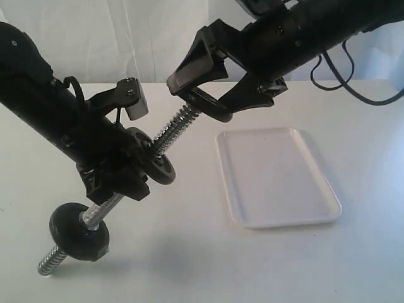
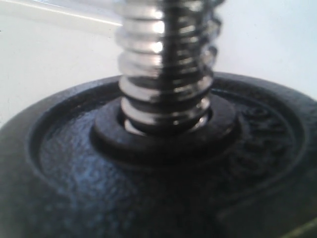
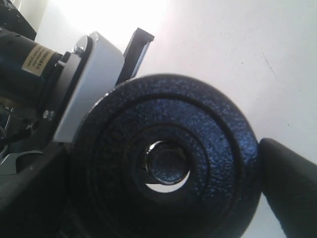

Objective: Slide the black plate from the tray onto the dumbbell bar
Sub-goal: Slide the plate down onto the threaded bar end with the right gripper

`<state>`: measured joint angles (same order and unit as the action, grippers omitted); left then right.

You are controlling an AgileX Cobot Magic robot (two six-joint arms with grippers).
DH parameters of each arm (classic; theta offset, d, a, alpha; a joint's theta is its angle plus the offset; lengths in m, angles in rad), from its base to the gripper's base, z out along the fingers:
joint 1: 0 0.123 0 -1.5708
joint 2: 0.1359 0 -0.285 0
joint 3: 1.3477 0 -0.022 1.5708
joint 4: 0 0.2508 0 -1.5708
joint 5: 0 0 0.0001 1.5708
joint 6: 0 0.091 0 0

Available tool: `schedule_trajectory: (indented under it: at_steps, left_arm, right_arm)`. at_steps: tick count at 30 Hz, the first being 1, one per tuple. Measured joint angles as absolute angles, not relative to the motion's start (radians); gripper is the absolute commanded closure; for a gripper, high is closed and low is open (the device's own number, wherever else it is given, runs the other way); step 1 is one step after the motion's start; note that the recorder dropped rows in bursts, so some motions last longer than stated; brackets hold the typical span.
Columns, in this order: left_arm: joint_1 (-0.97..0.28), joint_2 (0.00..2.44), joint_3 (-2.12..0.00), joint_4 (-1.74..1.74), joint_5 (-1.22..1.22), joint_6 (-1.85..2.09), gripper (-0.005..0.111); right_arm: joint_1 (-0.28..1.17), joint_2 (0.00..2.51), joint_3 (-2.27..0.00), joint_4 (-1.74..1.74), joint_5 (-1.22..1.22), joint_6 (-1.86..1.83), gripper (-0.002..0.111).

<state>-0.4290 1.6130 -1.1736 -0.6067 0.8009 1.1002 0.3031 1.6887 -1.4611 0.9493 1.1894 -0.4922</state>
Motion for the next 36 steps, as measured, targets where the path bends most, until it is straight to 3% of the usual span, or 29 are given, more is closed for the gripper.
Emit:
schedule_trajectory:
  at_steps: [31,36]
  left_arm:
    - [-0.427,1.598,-1.172,-0.603,0.819,1.18,0.107]
    - [-0.425,1.572,-1.172,-0.597,0.79,1.197,0.107]
  right_arm:
    - [0.36,1.686,-1.457,0.913,1.187,-0.534,0.108]
    - [0.364,1.702,-1.457,0.978,1.193,-0.562,0.102]
